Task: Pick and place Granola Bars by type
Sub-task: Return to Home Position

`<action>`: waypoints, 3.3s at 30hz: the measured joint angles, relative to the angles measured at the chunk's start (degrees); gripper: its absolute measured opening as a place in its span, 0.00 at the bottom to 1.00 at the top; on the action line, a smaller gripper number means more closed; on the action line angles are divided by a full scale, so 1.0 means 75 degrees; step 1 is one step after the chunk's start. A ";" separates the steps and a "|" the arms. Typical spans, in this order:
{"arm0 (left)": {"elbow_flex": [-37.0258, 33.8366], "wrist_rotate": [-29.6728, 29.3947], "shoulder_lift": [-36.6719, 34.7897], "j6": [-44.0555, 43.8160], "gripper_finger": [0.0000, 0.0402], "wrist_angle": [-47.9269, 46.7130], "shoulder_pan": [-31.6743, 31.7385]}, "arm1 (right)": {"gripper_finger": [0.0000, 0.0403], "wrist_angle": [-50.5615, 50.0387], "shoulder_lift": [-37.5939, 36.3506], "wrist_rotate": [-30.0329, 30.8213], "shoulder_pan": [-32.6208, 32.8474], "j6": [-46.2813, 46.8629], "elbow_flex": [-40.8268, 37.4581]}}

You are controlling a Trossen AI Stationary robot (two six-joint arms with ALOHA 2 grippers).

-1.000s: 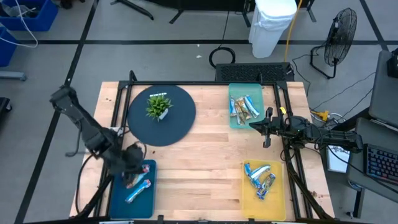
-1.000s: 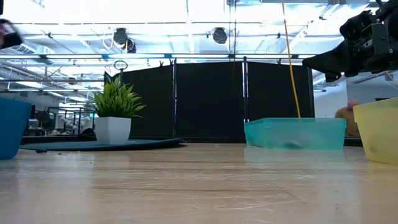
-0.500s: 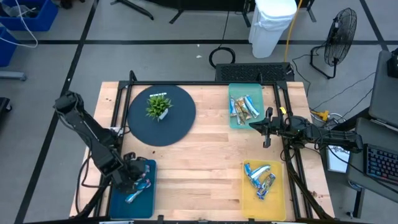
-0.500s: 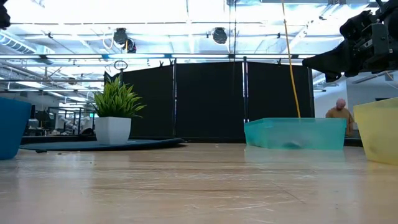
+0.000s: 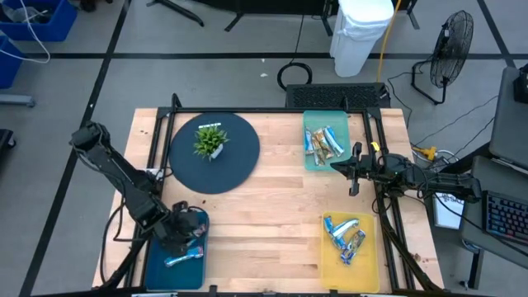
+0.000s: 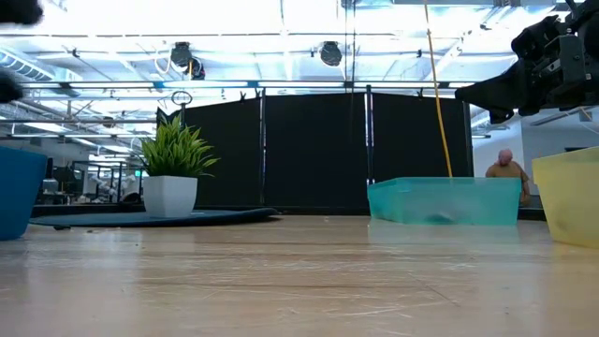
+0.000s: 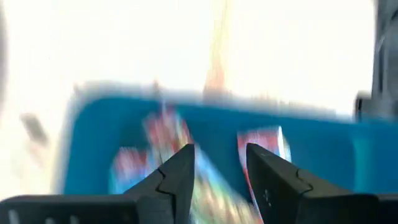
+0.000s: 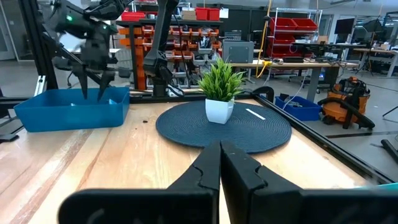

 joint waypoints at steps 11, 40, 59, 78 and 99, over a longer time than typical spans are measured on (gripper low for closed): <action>-0.0627 -0.2992 -0.1486 0.4317 0.39 0.2728 0.0245 | 0.01 0.0000 0.0001 -0.0001 0.0001 0.0000 0.0000; -0.4621 -0.0690 -0.8592 0.7050 0.40 0.4541 0.2397 | 0.01 0.0000 0.0002 -0.0001 0.0002 0.0001 0.0000; -0.5228 0.1353 -0.9255 0.7098 0.40 0.4548 0.4087 | 0.01 0.0000 0.0003 0.0000 0.0002 -0.0002 0.0000; -0.5246 0.1394 -0.9246 0.7209 0.40 0.4838 0.4319 | 0.01 0.0000 0.0003 -0.0003 -0.0001 0.0000 0.0000; -0.5243 0.1380 -0.9246 0.7212 0.40 0.4866 0.4319 | 0.01 0.0000 0.0003 0.0000 -0.0001 -0.0001 0.0000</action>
